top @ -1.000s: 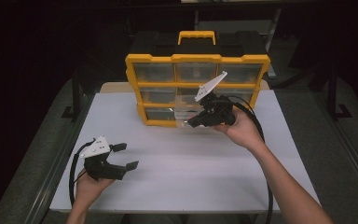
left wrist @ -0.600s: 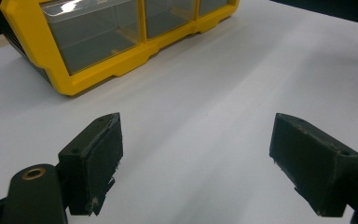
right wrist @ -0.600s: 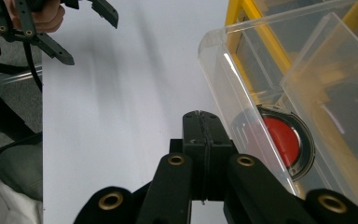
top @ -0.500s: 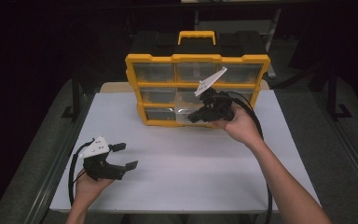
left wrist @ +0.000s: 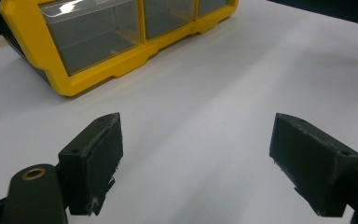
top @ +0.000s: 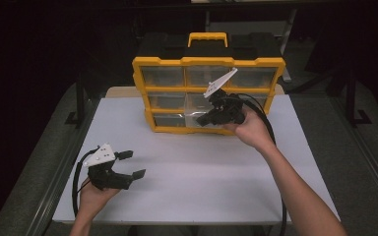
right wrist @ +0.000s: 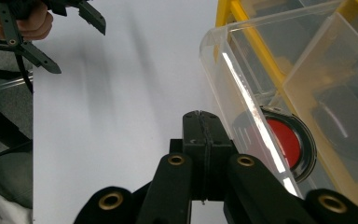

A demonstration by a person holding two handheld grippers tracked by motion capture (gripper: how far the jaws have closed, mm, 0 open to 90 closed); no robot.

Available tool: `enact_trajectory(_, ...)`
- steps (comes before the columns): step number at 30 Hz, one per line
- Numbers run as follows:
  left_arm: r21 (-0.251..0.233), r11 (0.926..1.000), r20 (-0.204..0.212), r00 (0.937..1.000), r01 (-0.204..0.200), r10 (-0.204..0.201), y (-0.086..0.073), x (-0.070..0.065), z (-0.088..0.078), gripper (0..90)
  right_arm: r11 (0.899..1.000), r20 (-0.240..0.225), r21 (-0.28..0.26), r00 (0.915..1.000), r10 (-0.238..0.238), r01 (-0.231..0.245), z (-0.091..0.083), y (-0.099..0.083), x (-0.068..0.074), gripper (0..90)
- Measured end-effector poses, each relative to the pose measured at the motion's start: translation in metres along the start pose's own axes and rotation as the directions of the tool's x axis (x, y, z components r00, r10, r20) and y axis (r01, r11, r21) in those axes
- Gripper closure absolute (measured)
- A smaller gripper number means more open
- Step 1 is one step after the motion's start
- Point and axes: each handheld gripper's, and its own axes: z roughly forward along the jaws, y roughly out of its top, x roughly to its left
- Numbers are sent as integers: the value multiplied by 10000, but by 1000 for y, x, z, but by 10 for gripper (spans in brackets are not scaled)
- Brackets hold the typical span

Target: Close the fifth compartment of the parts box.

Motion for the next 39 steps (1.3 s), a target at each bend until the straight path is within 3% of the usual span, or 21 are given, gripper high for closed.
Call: enact_trajectory(39,-86,9999,-40,10000,-78,78,0,1,-1,173,9994,419,23,9986,335,-337,3,5,-22,889)
